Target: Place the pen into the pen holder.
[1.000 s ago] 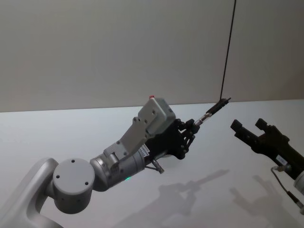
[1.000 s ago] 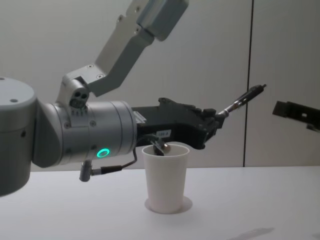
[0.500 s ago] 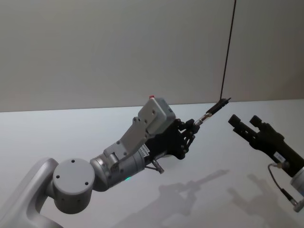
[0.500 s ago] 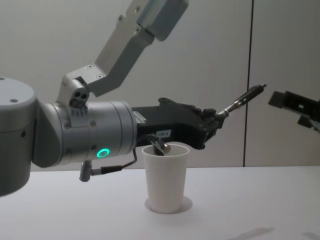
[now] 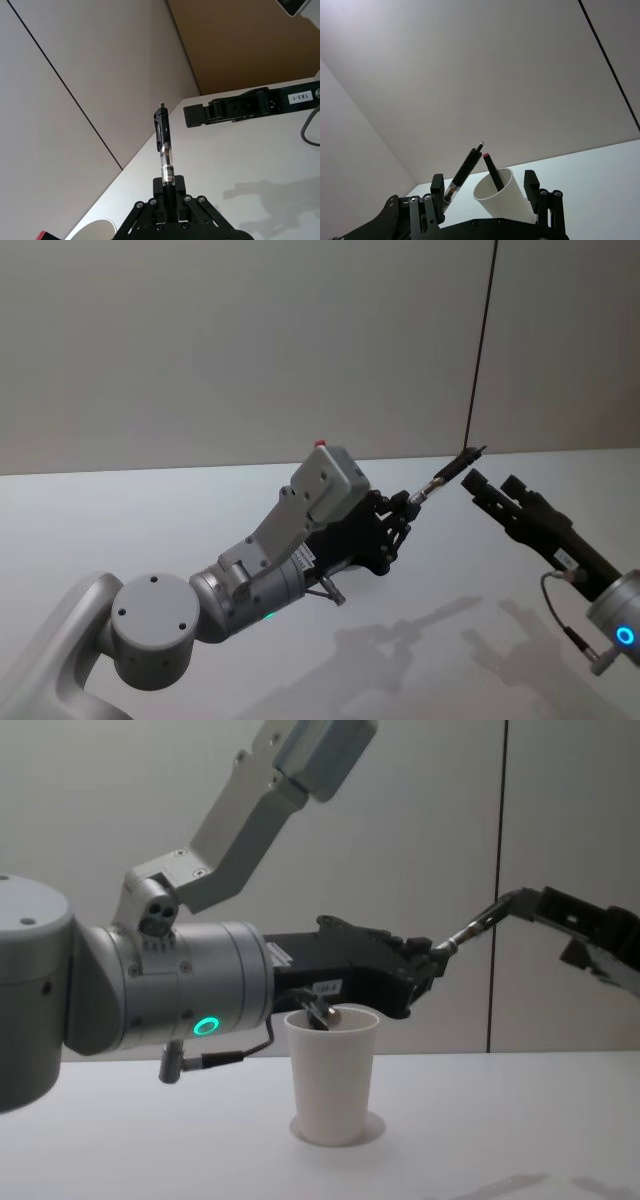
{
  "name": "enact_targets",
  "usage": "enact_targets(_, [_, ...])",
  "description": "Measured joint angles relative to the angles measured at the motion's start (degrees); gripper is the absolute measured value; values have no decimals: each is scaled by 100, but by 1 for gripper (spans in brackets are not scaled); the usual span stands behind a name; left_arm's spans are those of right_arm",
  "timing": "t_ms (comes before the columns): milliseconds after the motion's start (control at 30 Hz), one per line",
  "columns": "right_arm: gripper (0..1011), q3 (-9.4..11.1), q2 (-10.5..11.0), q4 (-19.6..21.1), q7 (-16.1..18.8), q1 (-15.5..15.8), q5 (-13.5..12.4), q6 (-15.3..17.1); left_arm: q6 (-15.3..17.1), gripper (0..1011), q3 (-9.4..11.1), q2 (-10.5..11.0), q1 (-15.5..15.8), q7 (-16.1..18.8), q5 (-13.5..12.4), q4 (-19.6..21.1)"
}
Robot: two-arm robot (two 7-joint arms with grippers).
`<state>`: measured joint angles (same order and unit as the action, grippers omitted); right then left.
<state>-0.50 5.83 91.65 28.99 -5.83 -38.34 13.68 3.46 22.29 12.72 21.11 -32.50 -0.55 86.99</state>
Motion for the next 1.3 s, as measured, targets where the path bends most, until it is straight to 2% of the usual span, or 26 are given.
enact_targets(967, [1002, -332, -286, -531, -208, -363, -666, 54, 0, 139, 0, 0, 0, 0, 0, 0])
enact_targets(1067, [973, -354, -297, -558, -206, -378, -716, 49, 0, 138, 0, 0, 0, 0, 0, 0])
enact_targets(1267, [823, -392, -308, -584, -178, -393, -795, 20, 0, 139, 0, 0, 0, 0, 0, 0])
enact_targets(1300, [770, -400, -311, -589, -168, -397, -813, 5, 0, 139, 0, 0, 0, 0, 0, 0])
